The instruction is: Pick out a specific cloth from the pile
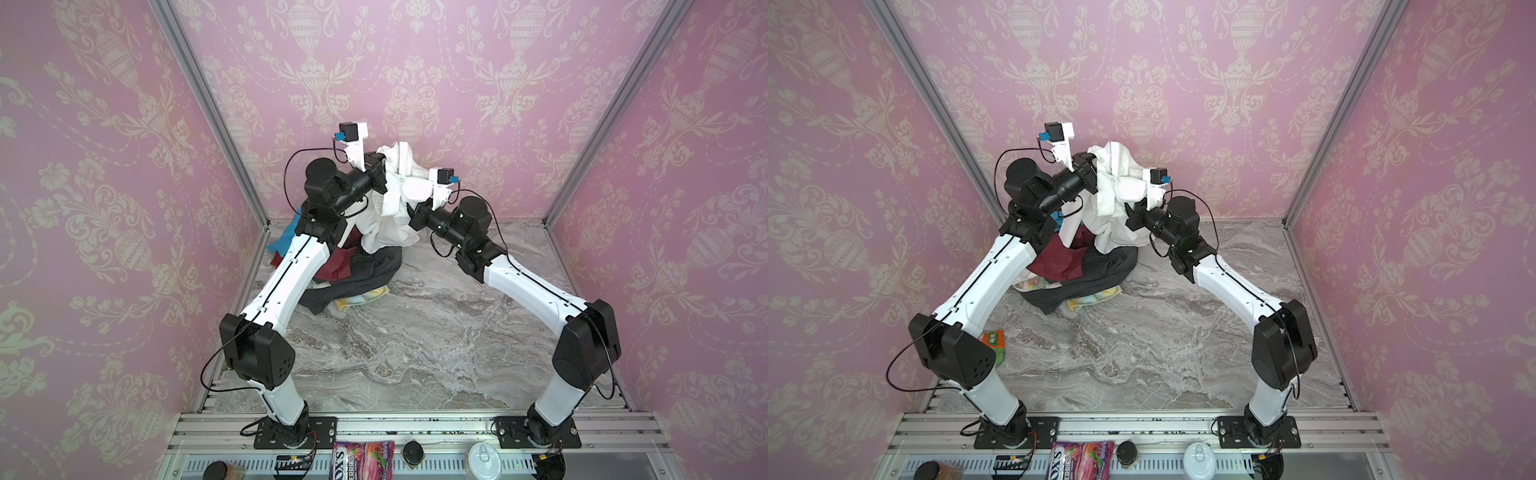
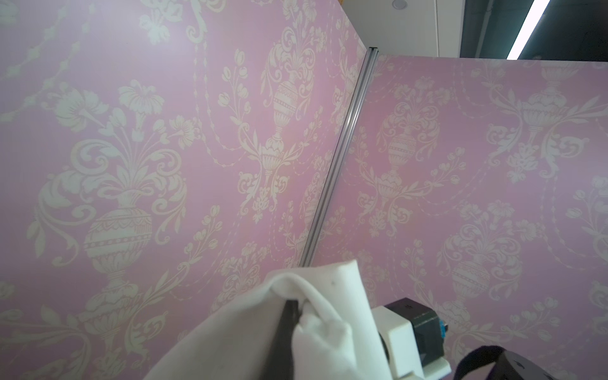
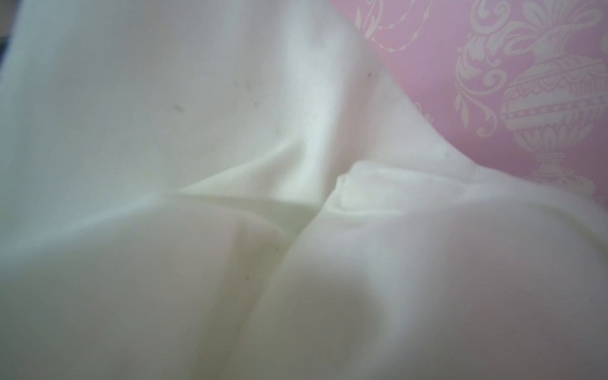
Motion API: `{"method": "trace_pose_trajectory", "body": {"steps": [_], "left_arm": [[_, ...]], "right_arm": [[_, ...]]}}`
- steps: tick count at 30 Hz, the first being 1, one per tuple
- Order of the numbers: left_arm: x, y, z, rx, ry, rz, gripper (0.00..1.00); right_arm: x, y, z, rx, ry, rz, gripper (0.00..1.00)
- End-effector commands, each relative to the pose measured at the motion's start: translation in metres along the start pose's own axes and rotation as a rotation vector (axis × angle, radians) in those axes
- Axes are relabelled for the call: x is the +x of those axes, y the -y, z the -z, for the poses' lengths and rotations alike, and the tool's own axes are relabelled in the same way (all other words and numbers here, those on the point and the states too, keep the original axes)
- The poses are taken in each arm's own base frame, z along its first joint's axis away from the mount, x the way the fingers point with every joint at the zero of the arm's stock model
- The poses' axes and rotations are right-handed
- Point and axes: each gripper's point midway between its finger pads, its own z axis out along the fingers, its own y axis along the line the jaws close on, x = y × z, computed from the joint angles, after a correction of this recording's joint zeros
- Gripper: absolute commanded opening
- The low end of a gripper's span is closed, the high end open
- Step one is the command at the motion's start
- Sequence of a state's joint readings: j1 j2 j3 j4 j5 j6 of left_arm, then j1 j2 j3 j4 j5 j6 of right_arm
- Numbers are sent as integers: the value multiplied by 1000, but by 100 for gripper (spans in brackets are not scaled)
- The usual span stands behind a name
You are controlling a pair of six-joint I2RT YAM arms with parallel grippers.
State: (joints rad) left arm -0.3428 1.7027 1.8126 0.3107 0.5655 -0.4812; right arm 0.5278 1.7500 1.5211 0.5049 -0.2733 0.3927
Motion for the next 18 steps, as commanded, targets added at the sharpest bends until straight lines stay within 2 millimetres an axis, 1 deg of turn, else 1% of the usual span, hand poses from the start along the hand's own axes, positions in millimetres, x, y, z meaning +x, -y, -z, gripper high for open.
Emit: {"method": "trace_pose_trajectory", "body": {"steps": [1, 3, 5, 8, 12, 14, 16, 18], "left_arm": [[-78, 72, 24, 154, 154, -69, 0], [-78, 73, 25, 155, 152, -57, 0], [-77, 71, 26, 141, 148, -54, 0], [-68, 60, 24, 93, 126, -55, 0], [-61, 44, 21, 33, 113, -56, 0], [-60, 39, 19, 20, 111, -39, 0], [-60, 34, 15, 8, 108, -17, 0], [-62, 32, 13, 3, 114, -2, 0]], "right_arm": [[38, 20, -6, 25, -95, 5, 3], [45, 22, -4, 29, -105, 21, 15], [52, 26, 2, 45, -109, 37, 30], [65, 32, 14, 71, -115, 53, 49], [82, 37, 38, 99, -120, 84, 72], [99, 42, 53, 122, -133, 103, 81], [105, 43, 64, 128, -131, 135, 89], [111, 42, 74, 119, -126, 165, 95]]}}
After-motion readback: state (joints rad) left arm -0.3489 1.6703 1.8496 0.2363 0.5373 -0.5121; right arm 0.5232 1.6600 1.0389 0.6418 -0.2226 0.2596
